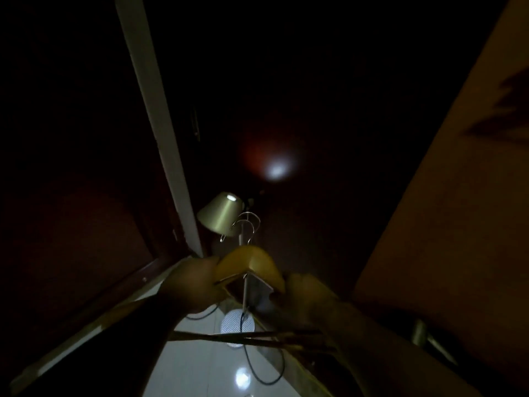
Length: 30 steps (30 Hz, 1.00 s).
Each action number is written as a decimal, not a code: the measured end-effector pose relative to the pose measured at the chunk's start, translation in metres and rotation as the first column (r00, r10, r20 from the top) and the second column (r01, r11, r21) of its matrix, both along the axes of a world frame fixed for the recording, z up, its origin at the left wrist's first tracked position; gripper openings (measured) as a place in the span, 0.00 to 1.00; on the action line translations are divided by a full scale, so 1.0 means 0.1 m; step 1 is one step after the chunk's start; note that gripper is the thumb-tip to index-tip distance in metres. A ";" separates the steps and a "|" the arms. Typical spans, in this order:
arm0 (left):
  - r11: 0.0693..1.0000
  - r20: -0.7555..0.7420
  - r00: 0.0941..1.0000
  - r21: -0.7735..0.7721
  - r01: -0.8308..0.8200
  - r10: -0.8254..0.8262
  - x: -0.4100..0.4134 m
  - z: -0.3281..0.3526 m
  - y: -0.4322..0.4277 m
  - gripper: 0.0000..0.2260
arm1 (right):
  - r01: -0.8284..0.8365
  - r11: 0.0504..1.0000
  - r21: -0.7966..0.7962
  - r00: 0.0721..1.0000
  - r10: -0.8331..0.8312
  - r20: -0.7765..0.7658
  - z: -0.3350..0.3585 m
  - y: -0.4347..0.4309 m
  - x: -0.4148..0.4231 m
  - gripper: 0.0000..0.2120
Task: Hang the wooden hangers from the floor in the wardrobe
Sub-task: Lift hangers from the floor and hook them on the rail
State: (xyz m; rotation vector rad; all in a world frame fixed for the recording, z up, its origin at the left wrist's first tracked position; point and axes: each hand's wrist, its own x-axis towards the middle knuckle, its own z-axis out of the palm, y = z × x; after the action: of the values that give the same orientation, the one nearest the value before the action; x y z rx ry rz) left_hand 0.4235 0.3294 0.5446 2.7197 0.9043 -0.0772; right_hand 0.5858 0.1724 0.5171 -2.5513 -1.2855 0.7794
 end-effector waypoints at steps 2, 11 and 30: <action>0.996 0.061 0.998 -0.086 0.004 0.001 0.10 0.26 -0.05 0.14 | 0.069 0.997 0.027 0.998 -0.069 -0.010 0.31 -0.13 0.09 0.22; 0.977 0.145 0.968 0.092 0.191 -0.203 0.60 1.67 -0.59 0.16 | 0.249 0.962 0.117 0.956 -0.263 0.130 1.84 -1.02 0.18 0.32; 0.849 0.377 0.768 0.332 0.410 -0.518 1.90 3.66 -2.64 0.17 | 0.549 0.787 0.283 0.796 -0.595 0.110 3.99 -3.30 0.70 0.53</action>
State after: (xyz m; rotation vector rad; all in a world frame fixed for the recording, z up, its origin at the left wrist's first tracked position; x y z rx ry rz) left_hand 0.6133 0.0651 0.9109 2.9122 0.0865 0.5857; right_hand 0.6557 -0.1571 0.9162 -2.6292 -0.5117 0.2323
